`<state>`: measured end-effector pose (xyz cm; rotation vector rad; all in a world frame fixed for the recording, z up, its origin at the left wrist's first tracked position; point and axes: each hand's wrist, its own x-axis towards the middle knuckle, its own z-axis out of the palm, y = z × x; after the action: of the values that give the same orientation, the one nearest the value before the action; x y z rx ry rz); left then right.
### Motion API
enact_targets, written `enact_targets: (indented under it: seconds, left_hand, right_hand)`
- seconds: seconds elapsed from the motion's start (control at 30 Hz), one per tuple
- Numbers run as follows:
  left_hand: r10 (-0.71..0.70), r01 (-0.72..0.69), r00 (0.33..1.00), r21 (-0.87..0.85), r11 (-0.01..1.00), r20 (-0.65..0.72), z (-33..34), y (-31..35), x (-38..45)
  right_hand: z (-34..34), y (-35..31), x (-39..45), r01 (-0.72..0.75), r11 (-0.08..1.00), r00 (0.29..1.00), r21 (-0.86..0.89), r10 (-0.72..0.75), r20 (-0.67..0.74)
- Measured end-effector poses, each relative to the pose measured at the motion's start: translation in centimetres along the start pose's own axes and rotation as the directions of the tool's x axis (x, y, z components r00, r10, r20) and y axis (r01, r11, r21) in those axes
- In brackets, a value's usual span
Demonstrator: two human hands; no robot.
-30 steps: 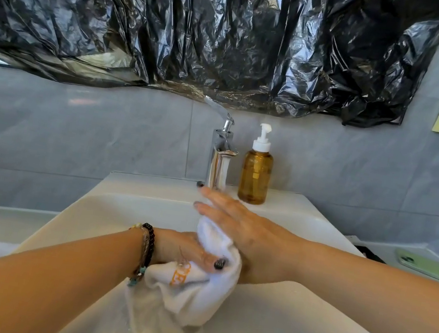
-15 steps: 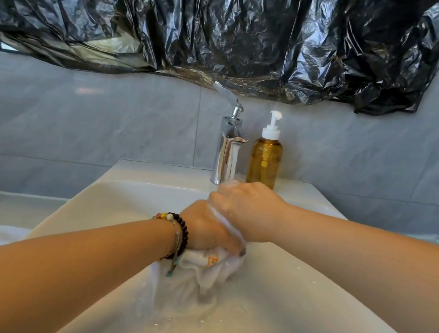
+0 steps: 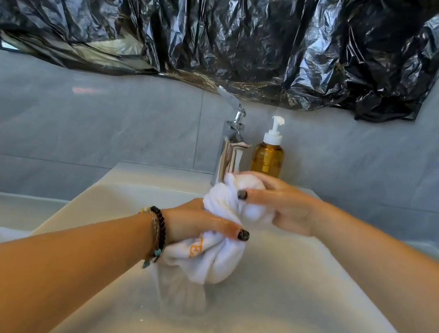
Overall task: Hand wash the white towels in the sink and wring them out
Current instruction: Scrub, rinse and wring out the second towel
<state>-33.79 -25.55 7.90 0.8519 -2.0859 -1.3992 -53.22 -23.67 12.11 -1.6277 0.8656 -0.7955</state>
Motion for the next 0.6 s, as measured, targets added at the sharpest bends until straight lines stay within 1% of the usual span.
enact_targets:
  seconds: [0.03,0.1,0.13,0.17,0.2,0.27,0.33,0.4,0.43,0.47,0.5,0.53,0.57,0.6]
  left_hand:
    - [-0.008,0.01,1.0,-0.073,0.997,0.024,0.3,0.1,0.1]
    - [-0.039,0.057,0.994,-0.184,0.981,0.1,1.1,0.2,-0.2]
    - [-0.041,0.063,0.993,-0.199,0.978,0.114,1.4,0.1,-0.3]
    - [-0.024,0.041,0.994,-0.166,0.985,0.103,1.7,0.1,-0.4]
    - [-0.007,0.016,0.997,-0.126,0.992,0.071,1.7,0.2,-0.3]
    - [0.03,-0.031,0.998,-0.022,0.999,-0.053,2.3,0.3,0.1]
    - [0.055,-0.044,0.983,0.065,0.997,-0.175,2.9,0.3,0.7]
    - [-0.023,0.041,0.966,0.066,0.997,-0.259,3.4,0.0,1.3]
    - [-0.06,0.082,0.958,0.067,0.994,-0.282,3.4,-0.4,1.6]
    - [-0.087,0.123,0.948,0.101,0.987,-0.307,3.5,-0.6,1.7]
    - [-0.085,0.144,0.937,0.151,0.978,-0.339,3.5,-1.1,2.0]
    - [-0.083,0.169,0.921,0.198,0.966,-0.38,3.5,-1.2,2.0]
    - [-0.09,0.202,0.915,0.254,0.946,-0.394,3.5,-1.5,2.6]
    - [-0.104,0.236,0.908,0.291,0.927,-0.406,3.5,-1.5,2.6]
  right_hand:
    - [0.4,0.8,0.3,0.034,0.995,0.998,0.09,-0.029,-0.054]
    - [1.6,1.6,1.2,0.024,0.987,0.987,0.158,0.001,-0.159]
    - [2.1,1.6,1.6,0.017,0.987,0.982,0.161,0.014,-0.188]
    - [2.5,1.6,1.7,0.014,0.988,0.978,0.157,0.019,-0.208]
    - [2.8,1.5,1.7,0.023,0.988,0.974,0.155,0.013,-0.225]
    - [3.1,1.7,2.1,0.036,0.99,0.955,0.14,0.007,-0.296]
    - [3.4,1.9,2.7,0.032,0.997,0.911,0.076,0.003,-0.413]
    - [3.9,1.7,3.5,0.042,0.999,0.854,0.026,-0.022,-0.52]
    - [4.2,1.4,3.9,0.016,0.999,0.831,-0.036,-0.033,-0.555]
    - [4.6,1.1,4.0,-0.058,0.978,0.812,-0.2,-0.07,-0.579]
    - [4.9,0.8,4.2,-0.188,0.879,0.816,-0.438,-0.108,-0.568]
    - [5.3,0.5,4.2,-0.31,0.691,0.819,-0.653,-0.154,-0.552]
    - [5.8,0.3,4.3,-0.338,0.525,0.822,-0.781,-0.239,-0.517]
    - [5.9,0.3,4.3,-0.353,0.397,0.818,-0.847,-0.308,-0.485]
